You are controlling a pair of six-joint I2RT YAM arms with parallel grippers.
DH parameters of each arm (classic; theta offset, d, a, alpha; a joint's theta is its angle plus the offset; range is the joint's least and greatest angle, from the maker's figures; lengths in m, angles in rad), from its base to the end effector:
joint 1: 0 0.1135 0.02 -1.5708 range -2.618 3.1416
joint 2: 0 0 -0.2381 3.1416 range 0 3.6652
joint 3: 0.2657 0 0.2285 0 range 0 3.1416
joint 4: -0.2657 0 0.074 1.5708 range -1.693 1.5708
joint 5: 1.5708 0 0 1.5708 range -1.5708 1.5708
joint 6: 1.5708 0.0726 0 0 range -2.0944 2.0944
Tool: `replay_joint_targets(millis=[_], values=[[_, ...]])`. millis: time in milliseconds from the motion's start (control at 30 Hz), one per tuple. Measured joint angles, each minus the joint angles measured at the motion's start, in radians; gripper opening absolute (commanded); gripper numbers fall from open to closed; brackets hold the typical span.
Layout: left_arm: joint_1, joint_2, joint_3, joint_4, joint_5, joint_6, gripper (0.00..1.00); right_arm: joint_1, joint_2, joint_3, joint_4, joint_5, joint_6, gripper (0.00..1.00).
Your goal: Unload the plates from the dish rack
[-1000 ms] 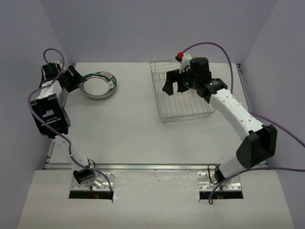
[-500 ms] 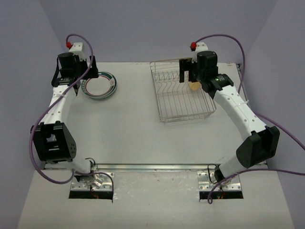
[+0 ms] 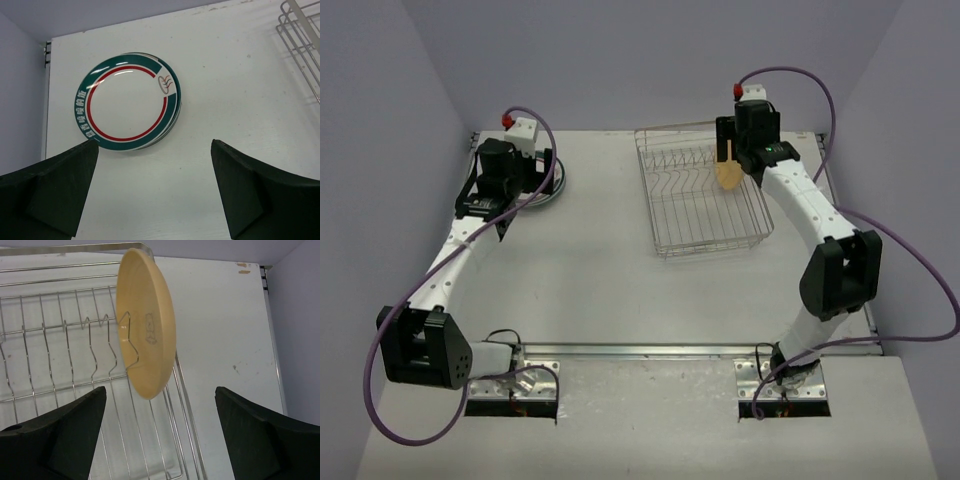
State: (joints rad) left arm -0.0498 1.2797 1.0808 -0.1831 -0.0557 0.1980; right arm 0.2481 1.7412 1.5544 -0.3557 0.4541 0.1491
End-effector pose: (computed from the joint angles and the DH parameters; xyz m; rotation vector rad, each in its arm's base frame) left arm 0.3154 -0.0117 0.3022 0.2051 1.9444 0.1521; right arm 0.4028 0.0692 0.2943 0.1653 2.0549 -0.2352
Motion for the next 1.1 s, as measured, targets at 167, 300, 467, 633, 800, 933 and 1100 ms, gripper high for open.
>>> replay_joint_targets(millis=[167, 300, 467, 633, 800, 933, 1100], values=[[-0.020, -0.006, -0.002, 0.001, -0.024, 0.011, 0.93, -0.016, 0.105, 0.067, 0.012, 0.007, -0.008, 0.88], [-0.035, -0.006, -0.002, 0.002, -0.037, 0.020, 0.93, -0.045, 0.180, 0.117, 0.021, -0.021, -0.013, 0.85], [-0.056, -0.006, -0.003, 0.003, -0.037, 0.030, 0.93, -0.085, 0.239, 0.131, 0.018, -0.108, -0.009, 0.84], [-0.060, -0.006, -0.003, 0.003, -0.031, 0.030, 0.93, -0.103, 0.284, 0.136, 0.006, -0.191, 0.004, 0.72], [-0.060, -0.006, -0.003, 0.003, -0.030, 0.029, 0.93, -0.102, 0.283, 0.136, 0.007, -0.279, 0.031, 0.58], [-0.060, -0.006, -0.003, 0.004, -0.027, 0.026, 0.93, -0.101, 0.283, 0.136, 0.006, -0.314, 0.049, 0.40], [-0.060, -0.006, -0.003, 0.004, -0.026, 0.021, 0.93, -0.102, 0.283, 0.141, -0.011, -0.282, 0.049, 0.28]])
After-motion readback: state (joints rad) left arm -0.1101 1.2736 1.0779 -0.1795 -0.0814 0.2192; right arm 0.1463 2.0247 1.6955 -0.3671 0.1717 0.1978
